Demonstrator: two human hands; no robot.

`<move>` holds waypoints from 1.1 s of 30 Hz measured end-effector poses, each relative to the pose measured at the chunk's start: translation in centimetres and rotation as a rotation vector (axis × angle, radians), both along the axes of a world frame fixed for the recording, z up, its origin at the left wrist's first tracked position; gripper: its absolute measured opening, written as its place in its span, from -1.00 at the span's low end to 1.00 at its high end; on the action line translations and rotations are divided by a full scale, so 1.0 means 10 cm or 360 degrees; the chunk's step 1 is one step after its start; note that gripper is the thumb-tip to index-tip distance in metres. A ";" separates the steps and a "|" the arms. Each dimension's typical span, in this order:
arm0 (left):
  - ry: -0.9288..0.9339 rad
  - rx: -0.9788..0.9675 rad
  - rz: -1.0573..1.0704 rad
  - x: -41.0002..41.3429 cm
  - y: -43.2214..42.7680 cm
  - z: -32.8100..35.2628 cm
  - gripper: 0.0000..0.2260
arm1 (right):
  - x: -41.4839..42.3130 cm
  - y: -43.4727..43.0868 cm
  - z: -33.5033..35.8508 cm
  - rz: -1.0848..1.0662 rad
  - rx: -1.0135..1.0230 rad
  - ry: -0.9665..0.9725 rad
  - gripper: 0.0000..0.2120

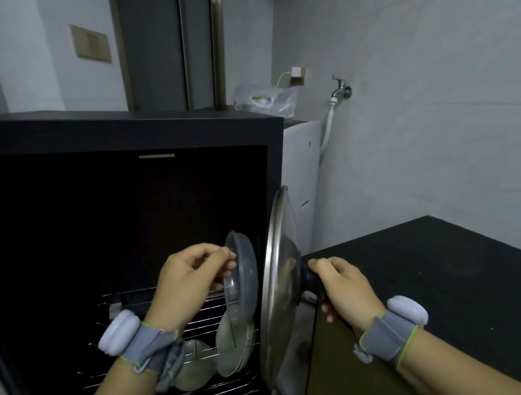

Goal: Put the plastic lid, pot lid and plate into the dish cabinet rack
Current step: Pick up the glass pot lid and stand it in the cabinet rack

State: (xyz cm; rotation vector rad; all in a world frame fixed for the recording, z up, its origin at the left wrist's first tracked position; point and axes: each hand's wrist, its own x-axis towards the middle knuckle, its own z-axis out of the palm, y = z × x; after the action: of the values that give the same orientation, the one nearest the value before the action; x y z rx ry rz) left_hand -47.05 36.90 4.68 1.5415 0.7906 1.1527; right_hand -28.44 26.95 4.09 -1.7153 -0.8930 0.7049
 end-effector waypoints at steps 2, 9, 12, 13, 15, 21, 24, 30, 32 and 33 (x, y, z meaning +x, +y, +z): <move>0.0021 0.0014 -0.0009 -0.01 0.03 0.01 -0.83 | -0.03 -0.06 0.00 0.0031 -0.0034 -0.0015 -0.74; 0.0055 0.0052 -0.0029 -0.01 0.00 0.08 -0.85 | -0.10 -0.17 -0.02 0.0142 -0.0106 -0.0122 -0.64; 0.0076 0.0087 -0.0038 -0.06 -0.03 0.11 -0.84 | -0.16 -0.15 -0.03 0.0189 -0.0100 -0.0121 -0.68; 0.0077 0.0095 -0.0040 -0.08 -0.05 0.12 -0.84 | -0.18 -0.14 -0.03 0.0206 -0.0098 -0.0119 -0.71; 0.0073 0.0111 -0.0032 -0.13 -0.06 0.13 -0.84 | -0.21 -0.09 -0.03 0.0241 -0.0087 -0.0113 -0.74; 0.0007 0.0091 0.0014 -0.29 -0.05 0.16 -0.80 | -0.36 0.16 -0.09 0.0321 -0.0070 -0.0083 -0.73; -0.0022 0.0051 0.0014 -0.37 -0.01 0.18 -0.78 | -0.44 0.37 -0.19 0.0323 -0.0082 -0.0066 -0.73; -0.0014 -0.0032 -0.0130 -0.51 0.06 0.17 -0.79 | -0.56 0.75 -0.39 0.0293 -0.0098 -0.0059 -0.72; 0.0007 -0.0081 -0.0152 -0.56 0.13 0.15 -0.70 | -0.59 0.87 -0.43 0.0287 -0.0097 -0.0075 -0.72; 0.0020 -0.0113 -0.0163 -0.58 0.16 0.13 -0.70 | -0.60 0.92 -0.45 0.0284 -0.0103 -0.0093 -0.71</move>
State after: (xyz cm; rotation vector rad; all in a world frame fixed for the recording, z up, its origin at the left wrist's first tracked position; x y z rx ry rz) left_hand -52.86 38.55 6.03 1.5138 0.7447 1.0308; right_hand -34.42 36.15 -0.37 -1.7353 -1.0839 0.8126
